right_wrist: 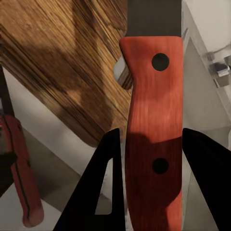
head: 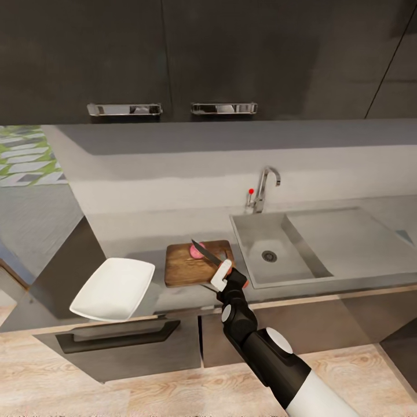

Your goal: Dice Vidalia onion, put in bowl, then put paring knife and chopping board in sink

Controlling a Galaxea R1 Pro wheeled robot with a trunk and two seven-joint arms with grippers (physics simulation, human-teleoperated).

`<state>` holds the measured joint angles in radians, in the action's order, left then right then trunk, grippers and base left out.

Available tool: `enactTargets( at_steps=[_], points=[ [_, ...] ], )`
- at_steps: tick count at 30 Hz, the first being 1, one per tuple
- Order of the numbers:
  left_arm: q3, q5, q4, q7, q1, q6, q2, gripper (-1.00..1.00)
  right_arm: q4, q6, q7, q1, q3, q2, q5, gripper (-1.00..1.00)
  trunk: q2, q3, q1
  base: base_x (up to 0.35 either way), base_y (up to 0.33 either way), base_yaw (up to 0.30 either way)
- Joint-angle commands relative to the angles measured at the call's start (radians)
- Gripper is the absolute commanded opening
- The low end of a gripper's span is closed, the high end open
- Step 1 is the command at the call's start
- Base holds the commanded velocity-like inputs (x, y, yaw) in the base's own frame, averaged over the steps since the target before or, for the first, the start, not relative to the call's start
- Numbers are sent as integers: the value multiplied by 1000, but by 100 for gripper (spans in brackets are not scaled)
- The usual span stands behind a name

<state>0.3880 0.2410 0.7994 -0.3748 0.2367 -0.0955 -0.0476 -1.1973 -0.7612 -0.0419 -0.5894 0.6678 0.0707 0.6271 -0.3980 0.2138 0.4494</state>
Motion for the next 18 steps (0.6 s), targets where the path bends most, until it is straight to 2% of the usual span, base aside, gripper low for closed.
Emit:
enactTargets(
  at_steps=[1,9,18],
  points=[
    [6,11,1,-7,-1,-4,-2,100,-1,-6,-4,-1,3,1,-1,-100,-2,3,1,0,0,0],
    [6,11,1,-7,0,-4,-2,100,-1,-6,-4,-1,3,1,-1,-100,-2,16,1,3,0,0],
    [6,11,2,-7,0,-4,-2,100,-1,-6,-4,-1,3,0,-1,-100,-2,20,1,116,0,0]
  ],
)
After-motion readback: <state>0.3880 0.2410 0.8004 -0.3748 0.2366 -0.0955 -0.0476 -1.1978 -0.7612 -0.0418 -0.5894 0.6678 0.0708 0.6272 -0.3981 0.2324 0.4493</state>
